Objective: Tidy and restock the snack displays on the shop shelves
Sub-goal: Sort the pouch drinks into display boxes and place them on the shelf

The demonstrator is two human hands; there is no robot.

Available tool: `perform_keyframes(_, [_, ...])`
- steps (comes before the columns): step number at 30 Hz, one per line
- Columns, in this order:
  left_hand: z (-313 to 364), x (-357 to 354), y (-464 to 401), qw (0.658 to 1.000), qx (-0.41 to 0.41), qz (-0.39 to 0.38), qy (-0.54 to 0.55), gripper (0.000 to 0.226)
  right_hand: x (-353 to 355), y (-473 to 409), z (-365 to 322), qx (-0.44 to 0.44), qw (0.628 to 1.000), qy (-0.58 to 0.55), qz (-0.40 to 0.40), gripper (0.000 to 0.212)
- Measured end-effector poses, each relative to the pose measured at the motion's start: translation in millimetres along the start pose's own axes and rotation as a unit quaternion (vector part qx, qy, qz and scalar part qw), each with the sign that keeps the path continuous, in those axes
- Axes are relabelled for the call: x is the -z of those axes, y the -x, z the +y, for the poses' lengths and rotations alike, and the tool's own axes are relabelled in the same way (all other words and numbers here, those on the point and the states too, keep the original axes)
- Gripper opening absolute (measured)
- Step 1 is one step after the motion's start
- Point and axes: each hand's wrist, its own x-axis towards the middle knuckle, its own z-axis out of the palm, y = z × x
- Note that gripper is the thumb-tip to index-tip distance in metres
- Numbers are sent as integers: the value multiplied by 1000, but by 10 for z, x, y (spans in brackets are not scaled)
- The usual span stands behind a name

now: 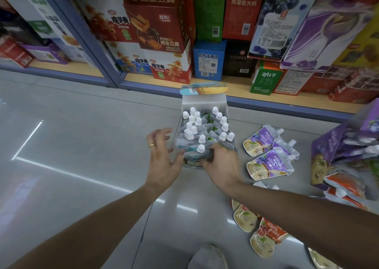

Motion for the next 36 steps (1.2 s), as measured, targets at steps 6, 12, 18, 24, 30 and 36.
perform_keyframes(6, [44,-16,129,966,116,-200,115,98,-52,38,48,-45,999,7,-25,39])
perform_keyframes(12, [-7,-131,116,976,121,-155,94,85,131,117,41,-40,997,-64,-23,31])
perform_keyframes(18, [-45,-117,113,986,104,-128,38,69,111,-60,-57,1,998,-21,-59,34])
perform_keyframes(24, [-142,-178,54,977,169,-131,1,54,29,-187,-127,-1,996,31,-87,31])
perform_keyframes(30, [53,-152,186,932,326,-66,144,77,194,51,78,15,999,-6,-49,33])
perform_keyframes(36, [510,-307,714,975,211,-44,56,22,666,502,612,-14,997,-71,26,23])
